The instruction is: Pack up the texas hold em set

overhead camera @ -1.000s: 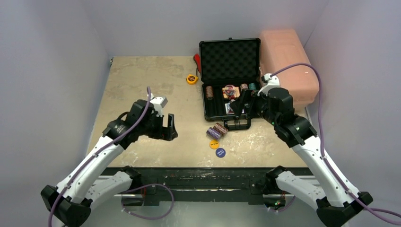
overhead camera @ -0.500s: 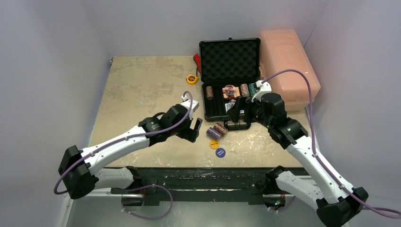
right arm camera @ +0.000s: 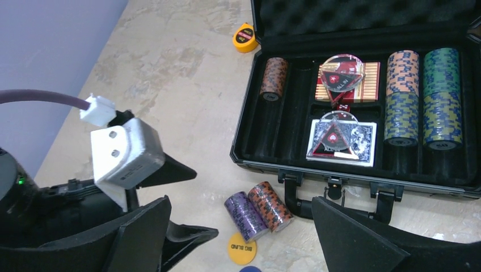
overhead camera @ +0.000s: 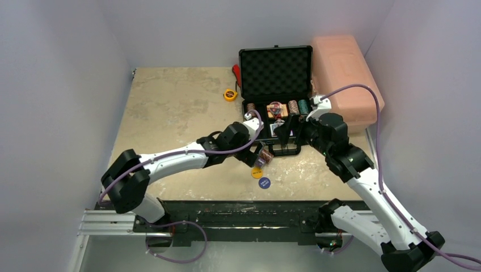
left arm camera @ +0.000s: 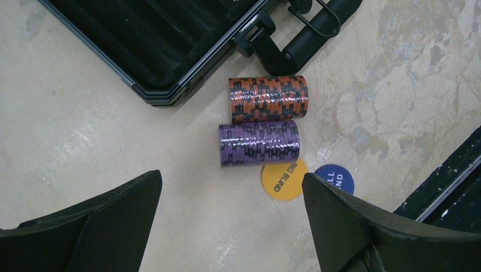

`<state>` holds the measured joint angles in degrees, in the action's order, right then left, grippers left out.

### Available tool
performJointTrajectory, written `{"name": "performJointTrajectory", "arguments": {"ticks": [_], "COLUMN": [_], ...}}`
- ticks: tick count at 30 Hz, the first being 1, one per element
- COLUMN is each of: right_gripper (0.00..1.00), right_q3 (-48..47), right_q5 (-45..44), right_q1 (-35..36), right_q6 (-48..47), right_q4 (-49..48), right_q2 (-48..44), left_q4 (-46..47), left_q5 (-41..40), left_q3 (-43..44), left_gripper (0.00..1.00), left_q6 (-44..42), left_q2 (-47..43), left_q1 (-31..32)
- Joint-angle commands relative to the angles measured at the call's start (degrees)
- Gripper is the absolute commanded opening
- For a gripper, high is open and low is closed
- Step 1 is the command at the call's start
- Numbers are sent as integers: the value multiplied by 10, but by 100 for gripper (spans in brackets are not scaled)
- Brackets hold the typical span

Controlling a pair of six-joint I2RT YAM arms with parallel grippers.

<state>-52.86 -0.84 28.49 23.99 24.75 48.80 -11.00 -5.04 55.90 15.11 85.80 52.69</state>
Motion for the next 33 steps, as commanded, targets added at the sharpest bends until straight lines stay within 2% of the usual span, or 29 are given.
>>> {"name": "performJointTrajectory", "arguments": {"ticks": [1, 8, 25, 29, 33], "right_gripper": [99, 99, 99, 99, 99], "right_q3": [9, 4, 0, 0, -1], "right_q5": [-12, 0, 33, 38, 41], "right_q1": [1, 0, 1, 1, 0], "right_q6": [2, 3, 11, 11, 11], "right_q4": [-19, -27, -39, -41, -43], "right_q2": [-1, 14, 40, 43, 42], "left_q4": [64, 98, 116, 121, 120], "left_q5": [28, 48, 41, 31, 15], "left_q3": [29, 25, 45, 50, 52], "left_gripper": [95, 99, 98, 95, 89], "left_q6": [-13, -22, -23, -25, -27], "left_q2": [34, 69, 151, 162, 169], "left_q1": [2, 8, 25, 30, 34]}}
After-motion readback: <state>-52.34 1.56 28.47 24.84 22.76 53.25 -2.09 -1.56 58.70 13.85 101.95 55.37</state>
